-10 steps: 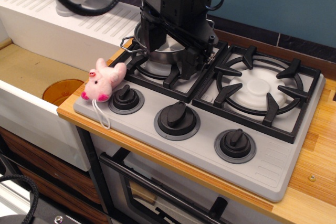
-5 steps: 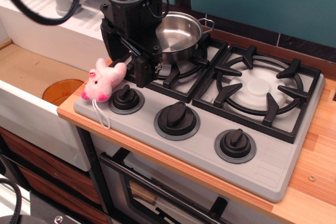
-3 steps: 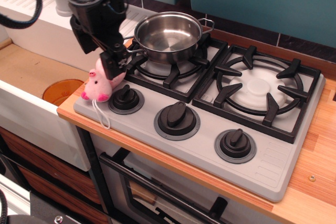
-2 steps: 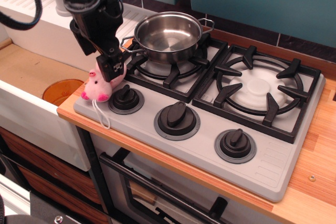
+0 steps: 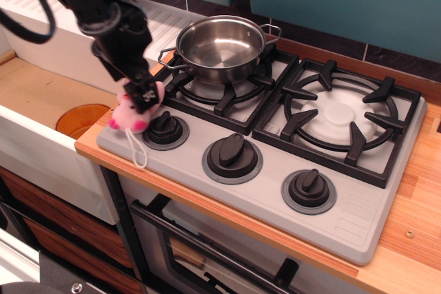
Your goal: Put stuffedpig in pan
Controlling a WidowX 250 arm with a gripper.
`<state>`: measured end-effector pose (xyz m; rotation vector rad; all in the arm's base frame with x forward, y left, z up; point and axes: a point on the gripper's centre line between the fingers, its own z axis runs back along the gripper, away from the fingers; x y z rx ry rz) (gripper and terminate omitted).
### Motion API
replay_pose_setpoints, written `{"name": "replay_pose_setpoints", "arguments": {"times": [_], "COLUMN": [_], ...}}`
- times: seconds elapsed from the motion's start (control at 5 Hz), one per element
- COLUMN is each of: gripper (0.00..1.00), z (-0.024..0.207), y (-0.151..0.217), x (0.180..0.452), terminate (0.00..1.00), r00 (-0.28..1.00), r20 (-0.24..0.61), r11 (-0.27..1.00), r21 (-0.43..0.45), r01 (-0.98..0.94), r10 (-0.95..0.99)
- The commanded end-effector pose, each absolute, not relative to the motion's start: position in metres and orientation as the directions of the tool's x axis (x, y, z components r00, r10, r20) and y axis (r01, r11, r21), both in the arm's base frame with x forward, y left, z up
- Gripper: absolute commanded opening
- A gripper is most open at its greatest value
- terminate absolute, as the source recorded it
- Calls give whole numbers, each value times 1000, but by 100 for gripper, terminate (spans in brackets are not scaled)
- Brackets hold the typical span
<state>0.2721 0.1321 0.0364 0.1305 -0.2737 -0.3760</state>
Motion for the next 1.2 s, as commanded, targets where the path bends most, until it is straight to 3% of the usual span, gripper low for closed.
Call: {"name": "replay_pose_setpoints", "arguments": {"times": [0.0, 0.2, 0.6, 1.0], "gripper": [100, 0, 0, 0], "z": [31, 37, 61, 105], "y": [123, 115, 102, 91], "x": [267, 264, 264, 283], "terminate": [0, 0, 0, 0], "r00": [913, 929, 944, 939], "r20": [197, 142, 99, 62], "r11": [928, 930, 934, 918], "r21": [180, 194, 211, 241], "r01": [325, 312, 289, 315], "r10": [-357, -342, -315, -339]}}
